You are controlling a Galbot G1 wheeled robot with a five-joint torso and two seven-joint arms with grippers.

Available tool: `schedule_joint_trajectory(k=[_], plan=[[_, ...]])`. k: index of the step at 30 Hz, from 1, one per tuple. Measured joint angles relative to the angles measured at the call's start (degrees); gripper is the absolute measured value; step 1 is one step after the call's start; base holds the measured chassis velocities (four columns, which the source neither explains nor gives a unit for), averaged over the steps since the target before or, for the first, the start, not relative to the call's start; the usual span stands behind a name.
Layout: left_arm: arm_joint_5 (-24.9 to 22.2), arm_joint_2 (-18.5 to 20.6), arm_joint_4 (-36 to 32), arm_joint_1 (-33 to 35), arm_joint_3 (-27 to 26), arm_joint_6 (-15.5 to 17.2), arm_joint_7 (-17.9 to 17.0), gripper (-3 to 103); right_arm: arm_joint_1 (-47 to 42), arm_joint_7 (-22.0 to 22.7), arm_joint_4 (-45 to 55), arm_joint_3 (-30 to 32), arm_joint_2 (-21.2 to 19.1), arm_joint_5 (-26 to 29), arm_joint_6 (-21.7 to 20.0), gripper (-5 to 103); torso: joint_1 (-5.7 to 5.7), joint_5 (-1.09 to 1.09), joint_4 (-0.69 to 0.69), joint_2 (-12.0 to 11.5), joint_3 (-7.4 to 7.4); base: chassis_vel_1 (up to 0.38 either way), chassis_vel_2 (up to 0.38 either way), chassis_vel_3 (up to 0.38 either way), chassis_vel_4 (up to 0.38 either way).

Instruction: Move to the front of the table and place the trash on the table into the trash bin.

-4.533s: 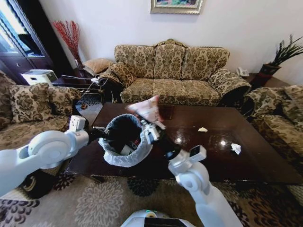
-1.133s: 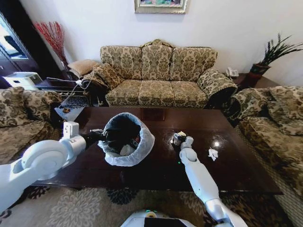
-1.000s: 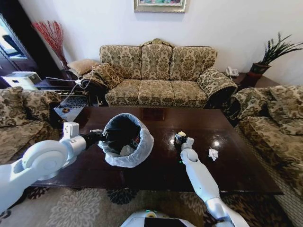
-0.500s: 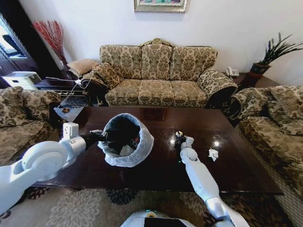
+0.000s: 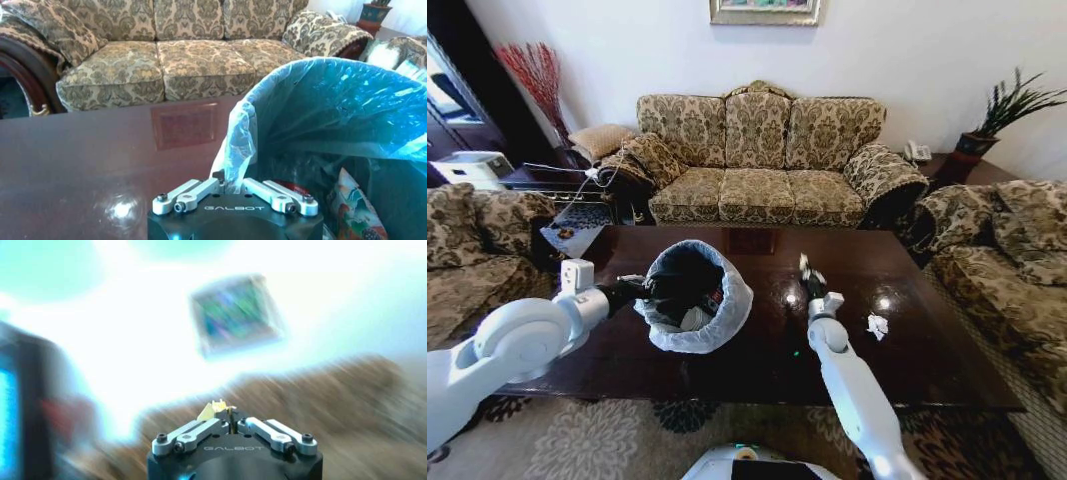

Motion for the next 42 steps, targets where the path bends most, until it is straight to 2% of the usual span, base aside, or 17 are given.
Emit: schedule_joint_trajectory(k=[1,3,6,11,12,17,19,21,25,27,28,31,35,38,39,41,42], plan=[[0.0,0.1,0.1,0.1,0.0,0.1,0.0,0,-0.5,-2.5,6.7,-1.4,-1.0,1.6,0.2,0,0.00,0.00,0.01,0.0,0.00,0.000,0.000,0.000,0.000],[-0.1,0.4,0.3,0.0,0.0,0.1,0.0,0,-0.8,-3.7,9.8,-2.4,-1.3,2.4,0.3,0,0.00,0.01,0.01,0.0,0.00,0.000,0.000,0.000,0.000],[-0.4,1.7,0.9,-0.2,-0.1,0.1,-0.1,0,-2.0,-8.5,20.3,-9.4,-2.5,6.3,-1.1,0,0.00,0.05,0.00,0.0,0.00,0.000,0.000,0.000,0.000],[-0.5,2.5,0.8,-0.2,0.1,0.2,-0.2,0,-2.9,-13.6,23.7,-14.6,-3.7,7.0,-2.0,0,0.00,0.03,0.00,0.0,0.00,0.000,0.000,0.000,0.000],[-0.5,2.7,0.7,-0.1,0.1,0.5,-0.2,0,-3.7,-16.2,23.8,-16.3,-4.3,5.9,-2.0,0,0.00,0.03,0.01,0.0,0.00,0.000,0.000,0.000,0.000],[-0.4,3.3,0.9,-0.2,0.1,0.9,-0.3,0,-4.3,-17.8,23.5,-18.1,-5.0,4.5,-2.3,-3,0.00,0.03,0.00,0.0,0.00,0.000,0.000,0.000,0.000],[-0.2,4.1,1.3,-0.4,0.1,1.1,-0.5,0,-4.3,-17.9,23.2,-18.8,-5.6,3.4,-2.4,1,0.00,0.04,0.00,0.0,0.01,0.000,0.000,0.000,0.000],[1.2,6.0,1.9,-0.9,0.0,2.3,-0.5,0,-4.3,-17.9,22.5,-18.6,-6.4,-0.4,-2.4,17,0.00,0.03,0.01,0.0,0.00,0.000,0.000,0.000,0.000],[2.5,8.1,2.6,-1.6,-0.1,3.6,-0.2,0,-4.7,-18.3,22.1,-17.6,-7.0,-4.3,-2.4,22,0.00,0.04,0.01,0.0,0.01,0.000,0.000,0.000,0.000],[2.1,10.6,3.1,-2.8,0.1,4.2,0.0,0,-5.1,-18.2,21.9,-17.2,-7.3,-6.1,-2.0,33,0.01,0.04,0.00,0.0,0.01,0.000,0.000,0.000,0.000],[2.1,10.6,3.1,-2.8,0.1,4.2,0.0,0,-5.1,-18.2,21.9,-17.2,-7.3,-6.1,-2.0,33,0.01,0.04,0.00,0.0,0.01,0.000,0.000,0.000,0.000],[1.1,13.1,3.5,-3.7,0.5,4.6,0.1,0,-5.9,-17.0,22.4,-16.5,-7.1,-6.4,-0.9,49,0.01,0.04,0.00,0.0,0.01,0.000,0.000,0.000,0.000],[0.9,14.1,4.2,-3.6,0.7,5.1,0.3,0,-7.2,-14.5,23.7,-14.9,-6.3,-6.4,-0.4,60,0.01,0.03,0.01,0.0,0.01,0.000,0.000,0.000,0.000],[0.9,15.3,6.0,-3.8,0.7,5.5,0.7,0,-13.4,-5.6,24.3,-8.6,-3.0,-6.9,1.0,77,0.01,0.02,0.01,0.0,0.01,0.000,0.000,0.000,0.000],[0.9,15.3,6.0,-3.8,0.7,5.5,0.7,0,-13.4,-5.6,24.3,-8.6,-3.0,-6.9,1.0,77,0.01,0.02,0.01,0.0,0.01,0.000,0.000,0.000,0.000],[0.5,15.9,6.8,-4.8,0.9,5.6,0.9,0,-20.1,1.5,20.8,0.6,-0.4,-7.1,-1.1,87,0.01,0.05,0.00,0.0,0.01,0.000,0.000,0.000,0.000],[0.5,15.9,6.8,-4.8,0.9,5.6,0.9,0,-20.1,1.5,20.8,0.6,-0.4,-7.1,-1.1,87,0.01,0.05,0.00,0.0,0.01,0.000,0.000,0.000,0.000]])
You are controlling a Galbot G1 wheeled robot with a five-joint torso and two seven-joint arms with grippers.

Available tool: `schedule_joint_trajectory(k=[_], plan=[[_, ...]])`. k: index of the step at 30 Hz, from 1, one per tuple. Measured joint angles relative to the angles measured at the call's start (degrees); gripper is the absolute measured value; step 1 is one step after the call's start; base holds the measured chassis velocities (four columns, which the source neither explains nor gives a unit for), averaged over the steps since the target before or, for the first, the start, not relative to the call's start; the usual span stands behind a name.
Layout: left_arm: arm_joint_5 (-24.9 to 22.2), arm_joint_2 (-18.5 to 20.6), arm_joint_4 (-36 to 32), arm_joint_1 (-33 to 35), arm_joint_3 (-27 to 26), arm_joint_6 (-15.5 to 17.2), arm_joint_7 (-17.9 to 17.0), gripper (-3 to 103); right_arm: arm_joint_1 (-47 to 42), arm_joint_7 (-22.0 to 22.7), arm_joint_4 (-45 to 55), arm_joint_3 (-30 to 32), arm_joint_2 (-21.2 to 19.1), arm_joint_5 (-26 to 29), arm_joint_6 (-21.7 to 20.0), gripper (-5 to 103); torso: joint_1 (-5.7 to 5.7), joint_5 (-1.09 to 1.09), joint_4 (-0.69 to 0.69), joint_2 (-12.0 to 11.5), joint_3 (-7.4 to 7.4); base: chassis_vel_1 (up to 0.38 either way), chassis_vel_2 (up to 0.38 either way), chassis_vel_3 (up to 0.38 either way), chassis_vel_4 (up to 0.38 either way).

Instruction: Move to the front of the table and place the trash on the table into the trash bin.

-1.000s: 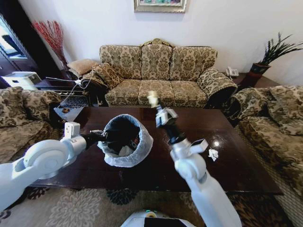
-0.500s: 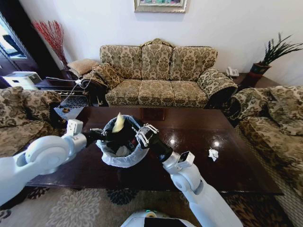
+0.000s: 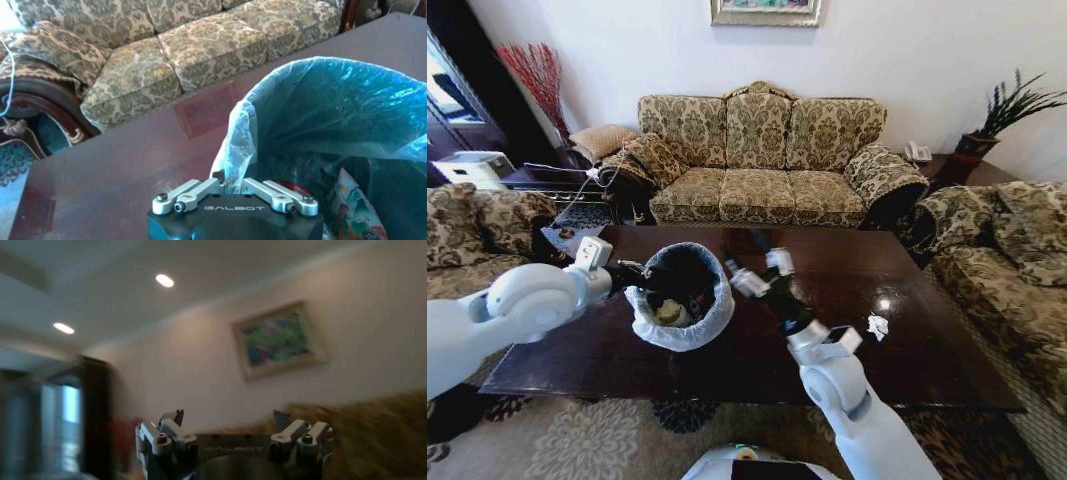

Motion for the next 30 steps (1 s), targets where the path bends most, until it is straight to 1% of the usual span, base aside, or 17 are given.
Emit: schedule_joint_trajectory(k=[2,3,4,5,7,9,10,11,14,15,19,21,23,25,28,29,30], plan=[[-0.3,0.1,0.0,-0.5,0.2,0.0,0.0,0,-4.6,3.7,-3.9,7.1,0.6,2.8,-2.4,97,0.00,0.00,-0.02,0.0,0.00,0.000,0.000,0.000,0.000],[-0.3,-0.1,-0.3,-0.5,0.4,-0.1,0.0,0,-6.6,5.4,-6.5,9.9,0.6,5.3,-2.7,99,0.00,0.01,-0.03,0.0,0.00,0.000,0.000,0.000,0.000],[-0.3,-0.1,-0.3,-0.5,0.4,-0.1,0.0,0,-6.6,5.4,-6.5,9.9,0.6,5.3,-2.7,99,0.00,0.01,-0.03,0.0,0.00,0.000,0.000,0.000,0.000],[-0.3,-0.3,-0.7,-0.3,0.6,-0.1,0.1,0,-7.7,7.0,-9.2,11.8,0.4,6.9,-2.7,100,0.00,0.01,-0.03,0.0,0.00,0.000,0.000,0.000,0.000],[-0.3,-0.4,-0.9,-0.2,0.7,-0.2,0.1,0,-7.9,7.6,-10.2,12.2,0.3,7.3,-2.7,100,0.00,0.01,-0.03,0.0,0.00,0.000,0.000,0.000,0.000],[-0.1,-0.9,-1.3,0.3,0.7,-0.3,0.1,0,-7.7,10.1,-14.7,13.7,0.0,8.1,-1.9,100,0.00,-0.02,-0.02,0.0,0.00,-0.012,-0.008,0.015,0.028],[0.0,-1.2,-1.5,0.3,0.7,-0.4,0.0,0,-6.8,11.4,-17.5,14.2,-0.6,8.4,-1.5,100,0.00,0.00,0.00,0.0,0.00,-0.040,-0.040,0.056,0.056],[0.0,-1.2,-1.5,0.3,0.7,-0.4,0.0,0,-6.8,11.4,-17.5,14.2,-0.6,8.4,-1.5,100,0.00,0.00,0.00,0.0,0.00,-0.040,-0.040,0.056,0.056],[0.0,-2.1,-1.8,0.5,0.7,-0.4,-0.1,0,-4.8,12.4,-22.7,15.7,-2.1,8.5,-1.0,100,0.00,-0.02,0.02,0.0,0.00,-0.082,-0.089,0.095,0.106],[0.0,-2.1,-1.8,0.5,0.7,-0.4,-0.1,0,-4.8,12.4,-22.7,15.7,-2.1,8.5,-1.0,100,0.00,-0.02,0.02,0.0,0.00,-0.128,-0.124,0.123,0.122],[0.7,-3.1,-2.0,1.2,0.7,-0.7,-0.1,0,-2.4,12.3,-28.2,17.0,-2.0,7.5,-0.7,100,-0.01,-0.03,0.00,0.0,0.00,-0.169,-0.148,0.151,0.139],[0.8,-3.4,-2.1,1.4,0.7,-0.8,-0.1,0,-1.1,12.0,-30.9,17.4,-2.1,6.8,-0.5,100,0.00,0.07,-0.02,0.0,0.00,-0.142,-0.153,0.114,0.109],[0.9,-3.5,-2.0,1.5,0.7,-0.9,0.0,0,-0.6,11.9,-31.8,17.4,-2.1,6.7,-0.6,100,0.01,0.08,-0.04,0.0,0.01,-0.117,-0.109,0.046,0.086],[1.0,-3.7,-2.0,1.6,0.7,-1.2,0.0,0,0.8,10.8,-34.4,17.3,-2.2,6.6,-1.1,100,0.00,0.01,-0.05,0.0,0.00,-0.075,-0.081,0.031,0.023],[1.0,-3.9,-2.0,1.6,0.7,-1.3,0.1,0,1.6,9.3,-36.1,16.8,-2.3,6.7,-1.2,101,0.00,-0.01,-0.02,0.0,0.01,-0.036,-0.021,0.011,0.011],[1.1,-4.0,-1.9,1.7,0.7,-1.4,0.0,0,2.1,8.6,-36.8,16.5,-2.3,6.7,-1.3,96,0.00,-0.05,0.00,0.0,0.00,0.000,0.000,0.000,0.000],[1.1,-4.0,-1.9,1.7,0.7,-1.4,0.0,0,2.1,8.6,-36.8,16.5,-2.3,6.7,-1.3,96,0.00,-0.05,0.00,0.0,0.00,0.000,0.000,0.000,0.000]])
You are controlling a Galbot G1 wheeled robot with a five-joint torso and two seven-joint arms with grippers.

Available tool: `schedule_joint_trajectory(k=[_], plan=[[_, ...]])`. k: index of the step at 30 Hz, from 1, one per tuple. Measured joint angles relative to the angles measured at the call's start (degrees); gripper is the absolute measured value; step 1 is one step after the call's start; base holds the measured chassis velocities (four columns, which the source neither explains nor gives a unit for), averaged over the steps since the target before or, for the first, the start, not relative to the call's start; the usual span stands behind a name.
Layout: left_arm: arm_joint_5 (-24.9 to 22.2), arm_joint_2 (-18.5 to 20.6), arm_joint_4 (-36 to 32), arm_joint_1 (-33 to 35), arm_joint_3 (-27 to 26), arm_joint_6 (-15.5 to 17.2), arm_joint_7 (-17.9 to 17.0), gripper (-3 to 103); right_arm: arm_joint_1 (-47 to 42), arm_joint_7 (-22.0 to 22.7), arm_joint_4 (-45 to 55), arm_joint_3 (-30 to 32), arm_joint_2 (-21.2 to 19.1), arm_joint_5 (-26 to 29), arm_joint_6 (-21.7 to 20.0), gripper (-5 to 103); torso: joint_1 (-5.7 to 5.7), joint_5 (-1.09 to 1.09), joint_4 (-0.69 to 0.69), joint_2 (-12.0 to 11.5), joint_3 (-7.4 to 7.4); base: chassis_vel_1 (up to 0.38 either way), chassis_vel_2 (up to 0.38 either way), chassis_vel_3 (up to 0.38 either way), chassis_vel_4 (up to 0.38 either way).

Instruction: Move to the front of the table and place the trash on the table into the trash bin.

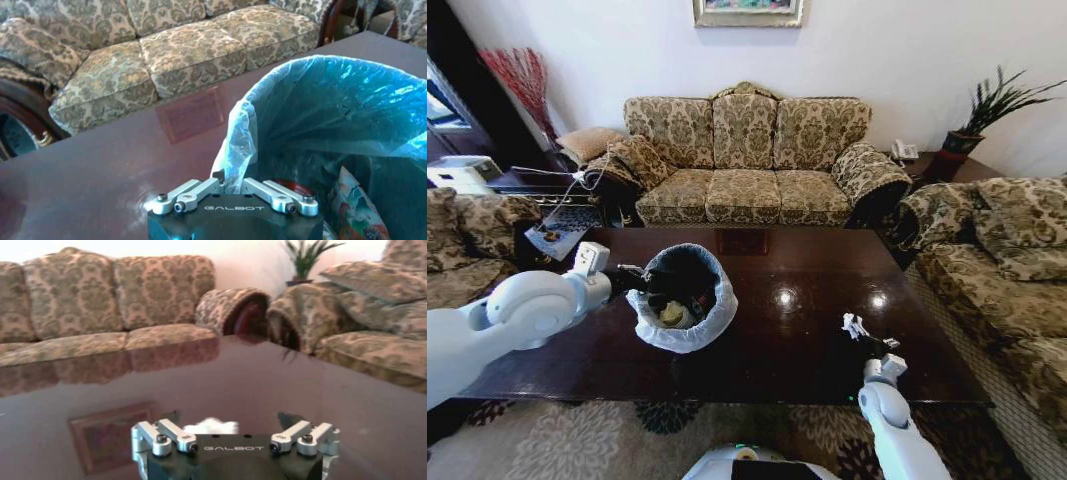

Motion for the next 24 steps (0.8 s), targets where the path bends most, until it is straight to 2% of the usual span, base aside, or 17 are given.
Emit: schedule_joint_trajectory(k=[3,4,6,7,10,11,12,14,15,16,17,19,22,23,24], plan=[[0.0,-0.3,0.0,0.1,0.0,0.0,0.0,0,0.7,-0.8,-0.5,-0.6,0.1,0.0,-0.8,80,0.00,0.01,0.03,0.0,0.00,0.038,0.034,-0.003,-0.003],[0.0,-0.3,0.0,0.1,0.0,0.0,0.0,0,0.7,-0.8,-0.5,-0.6,0.1,0.0,-0.8,80,0.00,0.01,0.03,0.0,0.00,0.043,0.058,-0.004,0.004],[0.0,-0.5,0.0,0.2,0.0,-0.1,0.1,0,1.1,-0.3,-1.4,-0.9,0.1,0.4,-1.3,70,0.00,0.02,0.01,0.0,0.00,0.000,0.000,0.000,0.000],[0.0,-0.5,0.0,0.2,0.0,-0.1,0.1,0,1.1,-0.3,-1.4,-0.9,0.1,0.4,-1.3,70,0.00,0.02,0.01,0.0,0.00,0.000,0.000,0.000,0.000],[0.4,-0.7,0.1,0.5,0.0,-0.4,0.1,0,1.3,0.1,-2.2,-1.1,0.3,0.9,-1.4,53,0.00,0.10,-0.02,0.0,0.00,0.000,0.000,0.000,0.000],[0.4,-0.7,0.1,0.5,0.0,-0.4,0.1,0,1.3,0.1,-2.2,-1.1,0.3,0.9,-1.4,53,0.00,0.10,-0.02,0.0,0.00,0.000,0.000,0.000,0.000],[0.7,-0.8,0.1,0.7,0.0,-0.7,0.1,0,1.3,0.2,-2.2,-1.1,0.5,1.0,-1.4,47,0.00,0.06,-0.02,0.0,0.00,0.000,0.000,0.000,0.000],[0.8,-0.8,0.2,0.8,0.0,-0.8,0.1,0,1.2,0.3,-2.2,-1.1,0.6,1.1,-1.4,47,0.00,0.04,-0.02,0.0,0.00,0.000,0.000,0.000,0.000],[0.9,-0.9,0.2,0.8,0.0,-0.9,0.1,0,1.1,0.3,-2.0,-1.1,0.7,1.3,-1.6,37,0.00,0.03,-0.01,0.0,0.00,0.000,0.000,0.000,0.000],[0.9,-0.9,0.2,0.9,0.0,-0.9,0.1,0,1.1,0.3,-1.9,-1.2,0.8,1.3,-1.7,37,0.00,0.02,0.00,0.0,0.00,0.000,0.000,0.000,0.000],[0.9,-1.0,0.2,0.9,0.0,-1.0,0.1,0,1.1,0.3,-1.6,-1.3,1.0,1.3,-1.8,26,0.00,0.01,0.01,0.0,0.00,0.000,0.000,0.000,0.000],[0.9,-1.0,0.2,0.9,0.0,-1.0,0.1,0,1.0,0.4,-1.4,-1.4,1.2,1.4,-1.8,26,0.00,0.02,0.01,0.0,0.00,0.000,0.000,0.000,0.000],[1.0,-1.0,-0.1,0.9,0.0,-1.0,0.2,0,0.7,0.7,-0.1,-1.7,1.8,1.4,-2.1,10,0.00,0.06,0.00,0.0,0.00,0.000,0.000,0.000,0.000],[1.0,-1.0,-0.1,0.9,0.0,-1.0,0.2,0,0.7,0.7,-0.1,-1.7,1.8,1.4,-2.1,10,0.00,0.06,0.00,0.0,0.00,0.000,0.000,0.000,0.000],[1.0,-1.0,-0.1,0.9,0.0,-1.0,0.2,0,0.3,0.9,1.0,-1.9,2.0,1.3,-1.9,4,0.00,0.07,-0.01,0.0,0.00,0.000,0.000,0.000,0.000]])
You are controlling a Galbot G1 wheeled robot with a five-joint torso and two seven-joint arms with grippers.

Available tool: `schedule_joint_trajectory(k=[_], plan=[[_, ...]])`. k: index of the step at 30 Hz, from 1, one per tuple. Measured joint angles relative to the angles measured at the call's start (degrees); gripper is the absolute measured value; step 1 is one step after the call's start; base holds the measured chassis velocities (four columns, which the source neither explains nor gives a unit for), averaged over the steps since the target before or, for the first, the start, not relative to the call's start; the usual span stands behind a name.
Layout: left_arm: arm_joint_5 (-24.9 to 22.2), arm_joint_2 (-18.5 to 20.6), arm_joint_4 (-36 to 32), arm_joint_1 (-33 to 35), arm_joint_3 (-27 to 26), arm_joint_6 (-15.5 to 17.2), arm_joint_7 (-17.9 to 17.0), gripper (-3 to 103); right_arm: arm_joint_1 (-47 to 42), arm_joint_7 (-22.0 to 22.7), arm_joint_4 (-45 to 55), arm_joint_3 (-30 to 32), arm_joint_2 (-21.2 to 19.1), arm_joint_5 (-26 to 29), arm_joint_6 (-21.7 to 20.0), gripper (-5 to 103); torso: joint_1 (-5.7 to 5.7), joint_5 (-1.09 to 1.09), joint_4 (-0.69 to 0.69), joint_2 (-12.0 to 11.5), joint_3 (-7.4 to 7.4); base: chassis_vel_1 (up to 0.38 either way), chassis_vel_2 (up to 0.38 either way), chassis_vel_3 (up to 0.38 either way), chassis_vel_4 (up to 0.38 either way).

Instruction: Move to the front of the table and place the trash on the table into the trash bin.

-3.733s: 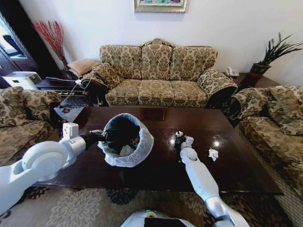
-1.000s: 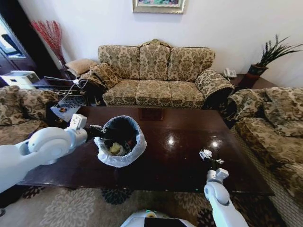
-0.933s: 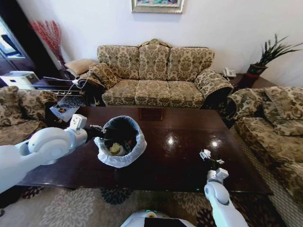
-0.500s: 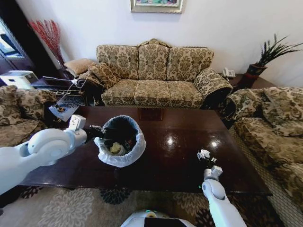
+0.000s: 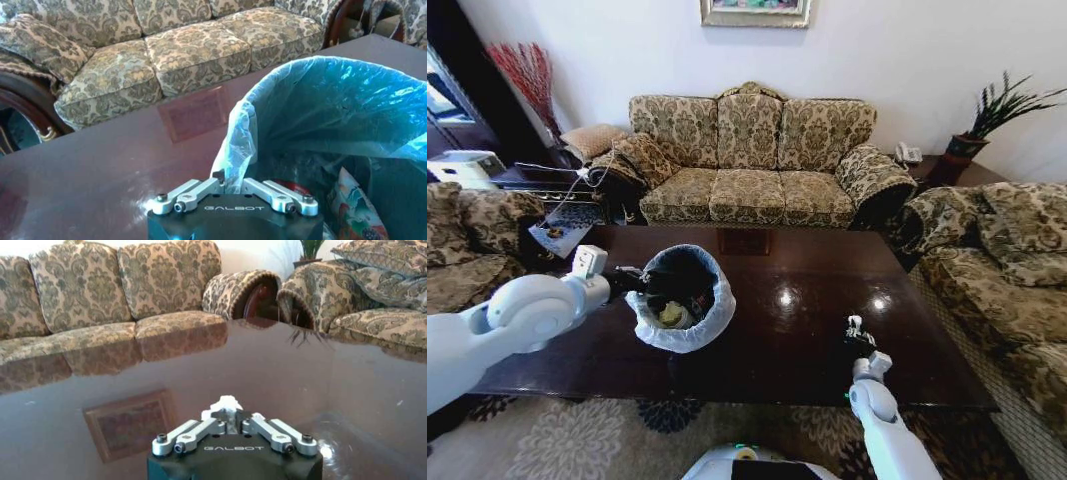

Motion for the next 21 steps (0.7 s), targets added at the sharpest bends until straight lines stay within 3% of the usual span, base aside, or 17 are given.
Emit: schedule_joint_trajectory(k=[7,8,10,12,13,14,15,17,21], plan=[[-0.4,0.4,-0.1,-0.1,-0.1,0.0,0.0,0,-3.1,-3.8,19.7,-4.3,1.5,-1.8,3.0,0,0.00,-0.04,0.01,0.0,-0.01,0.000,0.000,0.000,0.000],[-0.5,0.5,-0.1,-0.1,-0.1,0.0,0.0,0,-3.5,-5.5,23.8,-6.0,1.8,-1.7,3.4,0,0.00,-0.07,0.02,0.0,-0.01,0.000,0.000,0.000,0.000],[-1.3,1.1,-0.1,-0.2,-0.1,-0.1,-0.1,0,-3.4,-12.8,30.9,-9.8,3.1,0.0,3.6,0,0.00,-0.03,-0.01,0.0,-0.01,0.000,0.000,0.000,0.000],[-1.5,1.2,0.0,-0.2,-0.1,-0.1,-0.2,0,-2.8,-14.8,32.3,-11.1,3.0,0.9,3.6,0,0.00,-0.04,-0.02,0.0,-0.01,0.000,0.000,0.000,0.000],[-2.8,1.5,0.0,-0.3,-0.1,-0.1,-0.4,0,-0.3,-20.6,34.9,-14.3,1.9,4.4,3.2,0,-0.01,-0.05,-0.01,0.0,-0.01,0.000,0.000,0.000,0.000],[-3.2,1.6,0.0,-0.3,-0.1,-0.1,-0.5,0,1.3,-23.2,35.6,-15.7,1.3,6.4,2.7,0,-0.01,-0.05,0.00,0.0,-0.01,0.000,0.000,0.000,0.000],[-3.2,1.6,0.0,-0.3,-0.1,-0.1,-0.5,0,1.3,-23.2,35.6,-15.7,1.3,6.4,2.7,0,-0.01,-0.05,0.00,0.0,-0.01,0.000,0.000,0.000,0.000],[-3.9,1.7,0.3,0.0,-0.1,0.0,-0.8,0,7.1,-28.7,36.5,-20.3,-0.7,10.7,0.9,0,0.00,-0.03,0.01,0.0,-0.01,0.000,0.000,0.000,0.000],[-4.1,1.5,0.0,0.4,0.0,0.0,-1.1,0,12.2,-32.4,36.1,-26.7,-2.9,12.2,-1.6,0,0.01,-0.04,0.01,0.0,0.01,0.000,0.000,0.000,0.000]])
